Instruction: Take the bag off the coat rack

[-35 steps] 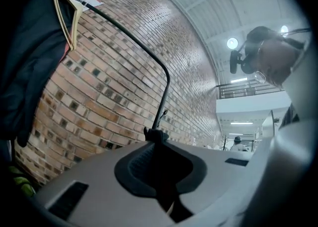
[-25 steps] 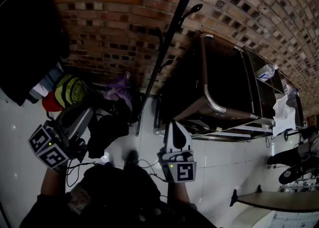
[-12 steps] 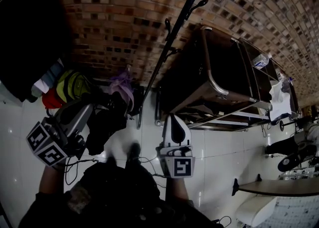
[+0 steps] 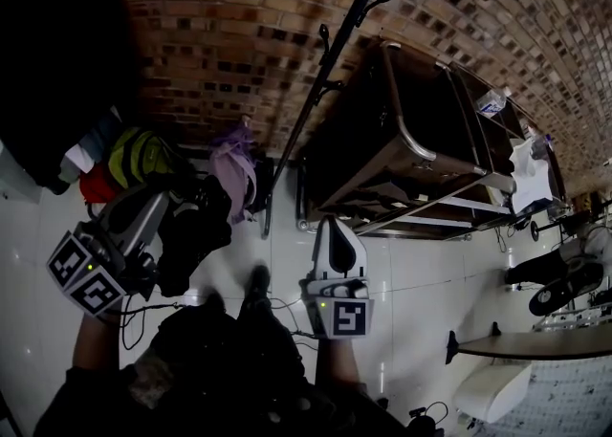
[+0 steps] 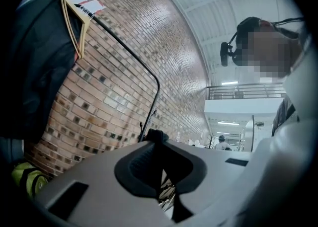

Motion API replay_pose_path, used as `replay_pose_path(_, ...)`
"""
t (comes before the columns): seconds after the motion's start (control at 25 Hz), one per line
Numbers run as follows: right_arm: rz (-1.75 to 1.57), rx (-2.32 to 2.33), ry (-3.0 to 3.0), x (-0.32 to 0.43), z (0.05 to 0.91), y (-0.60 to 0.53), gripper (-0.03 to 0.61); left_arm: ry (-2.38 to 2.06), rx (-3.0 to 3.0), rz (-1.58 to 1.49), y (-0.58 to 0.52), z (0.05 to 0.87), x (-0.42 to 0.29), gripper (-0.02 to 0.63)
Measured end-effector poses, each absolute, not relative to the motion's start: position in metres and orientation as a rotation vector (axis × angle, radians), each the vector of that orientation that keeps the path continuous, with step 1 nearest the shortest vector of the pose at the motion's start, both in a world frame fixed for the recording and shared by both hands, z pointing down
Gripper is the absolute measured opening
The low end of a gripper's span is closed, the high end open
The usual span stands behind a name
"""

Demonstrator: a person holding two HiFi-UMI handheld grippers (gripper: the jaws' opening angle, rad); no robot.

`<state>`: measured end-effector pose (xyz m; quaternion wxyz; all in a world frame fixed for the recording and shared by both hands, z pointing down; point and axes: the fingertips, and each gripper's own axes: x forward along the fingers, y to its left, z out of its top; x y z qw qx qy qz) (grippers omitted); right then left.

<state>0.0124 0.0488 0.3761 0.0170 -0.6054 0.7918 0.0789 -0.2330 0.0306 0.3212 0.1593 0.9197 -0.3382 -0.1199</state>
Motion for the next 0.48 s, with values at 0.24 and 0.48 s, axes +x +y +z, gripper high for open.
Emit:
replay_pose_path(0.24, 0.243, -1.885, 2.481, -0.004, 0.38, 0.07, 0.006, -0.975, 2.624, -0.344, 0.048, 0.323, -0.247, 0.02)
replay_pose_path(0.48, 0.25, -1.858, 2.545, -0.026, 0.381, 0.081, 0.007, -0.956, 2.636, -0.353, 0.057, 0.317, -0.257, 0.02)
